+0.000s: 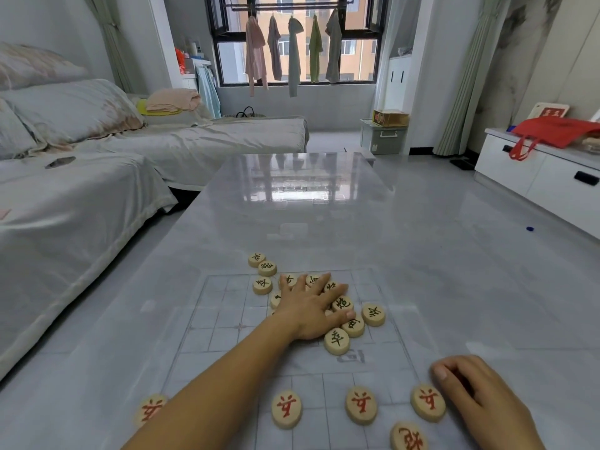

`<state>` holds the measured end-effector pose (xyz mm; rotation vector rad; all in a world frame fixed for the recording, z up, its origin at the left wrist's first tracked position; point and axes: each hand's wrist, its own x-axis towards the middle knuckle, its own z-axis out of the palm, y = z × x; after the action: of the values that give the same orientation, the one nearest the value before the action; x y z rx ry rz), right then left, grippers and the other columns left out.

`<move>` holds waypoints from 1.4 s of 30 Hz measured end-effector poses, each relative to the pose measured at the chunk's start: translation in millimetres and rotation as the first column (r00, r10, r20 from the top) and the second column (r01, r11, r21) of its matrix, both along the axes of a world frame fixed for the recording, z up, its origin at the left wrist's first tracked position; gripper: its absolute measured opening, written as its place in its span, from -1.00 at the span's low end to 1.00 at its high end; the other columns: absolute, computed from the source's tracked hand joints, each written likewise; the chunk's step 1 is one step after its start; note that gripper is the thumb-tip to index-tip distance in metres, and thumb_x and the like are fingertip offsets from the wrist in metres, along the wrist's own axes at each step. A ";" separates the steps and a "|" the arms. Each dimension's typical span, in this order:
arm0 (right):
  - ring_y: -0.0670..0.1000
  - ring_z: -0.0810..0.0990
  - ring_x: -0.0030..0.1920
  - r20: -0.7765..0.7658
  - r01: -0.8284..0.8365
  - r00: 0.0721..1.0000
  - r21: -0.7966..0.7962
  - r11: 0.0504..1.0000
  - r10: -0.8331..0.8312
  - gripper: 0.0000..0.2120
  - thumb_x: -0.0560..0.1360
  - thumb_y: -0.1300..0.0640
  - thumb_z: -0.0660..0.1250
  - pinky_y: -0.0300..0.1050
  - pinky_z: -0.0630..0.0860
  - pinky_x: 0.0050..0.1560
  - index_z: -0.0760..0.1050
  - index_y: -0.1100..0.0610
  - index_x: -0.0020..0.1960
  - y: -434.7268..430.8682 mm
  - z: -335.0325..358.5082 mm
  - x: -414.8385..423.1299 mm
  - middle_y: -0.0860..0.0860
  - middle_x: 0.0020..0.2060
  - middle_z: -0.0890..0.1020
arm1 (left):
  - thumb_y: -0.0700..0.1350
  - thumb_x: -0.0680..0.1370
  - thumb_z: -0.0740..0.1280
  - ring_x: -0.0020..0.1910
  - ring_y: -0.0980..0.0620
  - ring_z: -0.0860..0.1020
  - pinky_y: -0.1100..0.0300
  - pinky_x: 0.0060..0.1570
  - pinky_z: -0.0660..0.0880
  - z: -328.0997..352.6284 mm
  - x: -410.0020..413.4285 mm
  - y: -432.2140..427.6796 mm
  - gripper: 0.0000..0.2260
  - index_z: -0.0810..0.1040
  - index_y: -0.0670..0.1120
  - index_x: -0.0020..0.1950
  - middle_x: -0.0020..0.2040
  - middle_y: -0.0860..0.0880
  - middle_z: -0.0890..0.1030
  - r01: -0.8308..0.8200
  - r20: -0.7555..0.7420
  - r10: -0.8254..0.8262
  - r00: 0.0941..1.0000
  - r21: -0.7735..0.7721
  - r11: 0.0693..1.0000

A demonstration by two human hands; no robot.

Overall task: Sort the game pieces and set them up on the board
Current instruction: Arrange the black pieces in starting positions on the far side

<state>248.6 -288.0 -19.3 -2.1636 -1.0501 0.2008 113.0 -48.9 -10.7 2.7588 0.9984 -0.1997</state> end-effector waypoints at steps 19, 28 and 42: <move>-0.07 0.08 0.49 0.014 -0.500 0.852 -0.277 0.821 0.523 -0.56 0.59 -0.07 0.07 -0.08 0.03 0.46 0.18 -0.08 0.45 141.2 11.7 12.0 -0.10 0.50 0.12 | 0.05 0.61 0.09 0.52 -0.04 0.05 -0.08 0.43 0.12 12.2 -92.5 83.5 -0.54 0.11 0.06 0.50 0.55 0.00 0.05 -0.299 0.210 0.297 0.932 -0.021 0.954; -0.13 0.11 0.46 0.120 -0.470 0.852 -0.254 0.845 0.510 -0.43 0.44 -0.31 -0.08 -0.12 0.04 0.37 0.20 -0.20 0.42 151.3 -6.8 16.3 -0.21 0.45 0.23 | 0.29 0.55 -0.09 0.52 -0.18 -0.19 -0.21 0.46 -0.18 -4.9 -48.1 91.8 -0.52 0.14 0.24 0.45 0.56 0.04 -0.02 -0.157 0.074 0.163 0.984 -0.086 0.984; -0.08 0.20 0.43 0.081 -0.482 0.858 -0.210 0.851 0.506 -0.59 0.56 -0.11 0.13 -0.04 0.09 0.40 0.26 -0.14 0.40 146.9 1.9 10.9 -0.14 0.42 0.31 | -0.21 0.60 0.16 0.43 0.23 0.14 0.17 0.45 0.14 -4.3 -121.0 41.3 -0.63 0.32 0.23 0.26 0.44 0.21 0.18 -0.028 0.657 0.355 0.665 -0.453 0.891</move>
<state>259.5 -141.1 -17.3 -2.0403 -1.7236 0.4088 -8.0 -7.6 -15.0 1.9998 0.8686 0.6242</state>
